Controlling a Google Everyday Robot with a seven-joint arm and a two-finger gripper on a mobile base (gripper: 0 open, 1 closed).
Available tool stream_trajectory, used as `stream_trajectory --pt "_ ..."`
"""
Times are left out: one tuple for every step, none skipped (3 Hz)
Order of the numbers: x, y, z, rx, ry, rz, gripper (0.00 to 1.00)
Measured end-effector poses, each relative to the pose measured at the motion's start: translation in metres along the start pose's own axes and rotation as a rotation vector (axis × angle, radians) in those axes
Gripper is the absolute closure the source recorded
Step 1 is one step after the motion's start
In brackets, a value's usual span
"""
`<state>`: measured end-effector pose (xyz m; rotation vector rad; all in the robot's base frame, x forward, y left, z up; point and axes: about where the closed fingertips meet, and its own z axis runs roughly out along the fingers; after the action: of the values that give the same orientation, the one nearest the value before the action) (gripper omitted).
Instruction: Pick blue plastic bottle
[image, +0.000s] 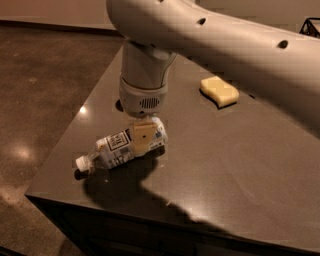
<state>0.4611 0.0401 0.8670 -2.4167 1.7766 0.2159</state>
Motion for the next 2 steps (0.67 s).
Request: stream_trajectory --pt "0.000 -0.005 -0.028 0.022 -0.062 0.021 0.87" --pt "0.000 -0.010 -0.060 0.043 -0.131 0.036 1.00"
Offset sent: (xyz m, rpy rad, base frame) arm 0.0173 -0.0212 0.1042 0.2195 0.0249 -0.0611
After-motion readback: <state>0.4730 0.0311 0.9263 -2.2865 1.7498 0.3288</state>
